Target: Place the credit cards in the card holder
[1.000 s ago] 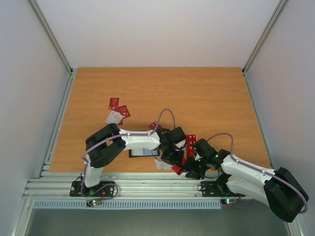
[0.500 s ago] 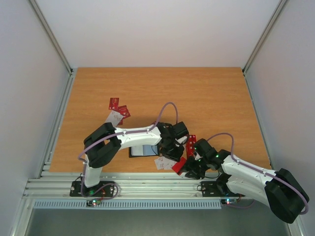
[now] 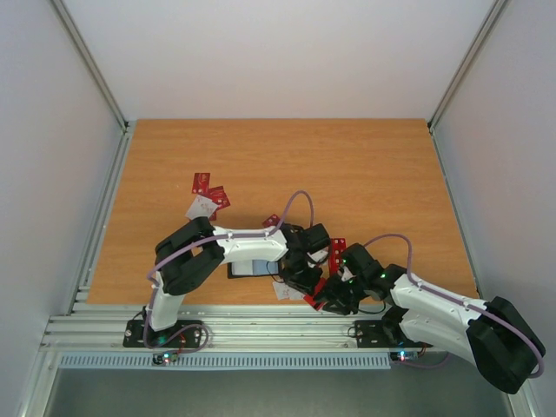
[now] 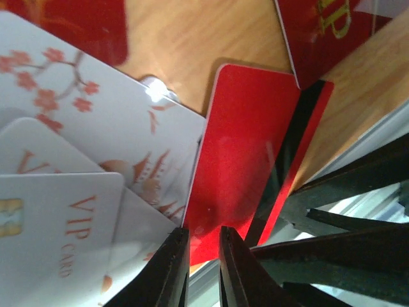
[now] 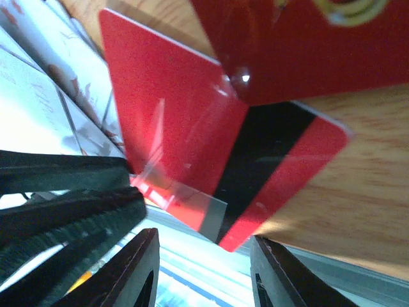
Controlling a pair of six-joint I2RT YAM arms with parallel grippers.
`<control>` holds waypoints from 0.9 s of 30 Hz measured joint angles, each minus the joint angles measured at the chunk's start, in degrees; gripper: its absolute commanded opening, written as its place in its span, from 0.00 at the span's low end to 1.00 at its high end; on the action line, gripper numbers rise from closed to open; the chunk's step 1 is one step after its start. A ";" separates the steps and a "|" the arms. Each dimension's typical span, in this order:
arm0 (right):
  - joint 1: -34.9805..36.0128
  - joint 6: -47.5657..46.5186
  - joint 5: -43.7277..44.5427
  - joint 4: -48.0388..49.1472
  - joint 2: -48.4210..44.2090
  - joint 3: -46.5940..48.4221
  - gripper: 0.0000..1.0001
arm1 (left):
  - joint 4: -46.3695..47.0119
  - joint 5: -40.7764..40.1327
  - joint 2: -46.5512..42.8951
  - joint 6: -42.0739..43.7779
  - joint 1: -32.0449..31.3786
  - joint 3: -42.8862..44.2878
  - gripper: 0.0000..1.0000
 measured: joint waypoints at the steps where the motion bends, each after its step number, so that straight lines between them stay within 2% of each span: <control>1: 0.02 0.04 -0.26 0.55 0.15 0.00 0.39 | 0.79 0.74 -0.07 -0.52 -0.09 -0.48 0.17; 20: 0.15 0.50 -0.94 1.86 0.76 -1.11 0.40 | 8.33 6.32 -1.81 -8.24 0.33 -6.29 0.17; 27: 0.22 -0.24 -1.07 2.51 1.40 -1.38 0.36 | 8.61 6.73 -1.84 -8.46 0.46 -6.47 0.17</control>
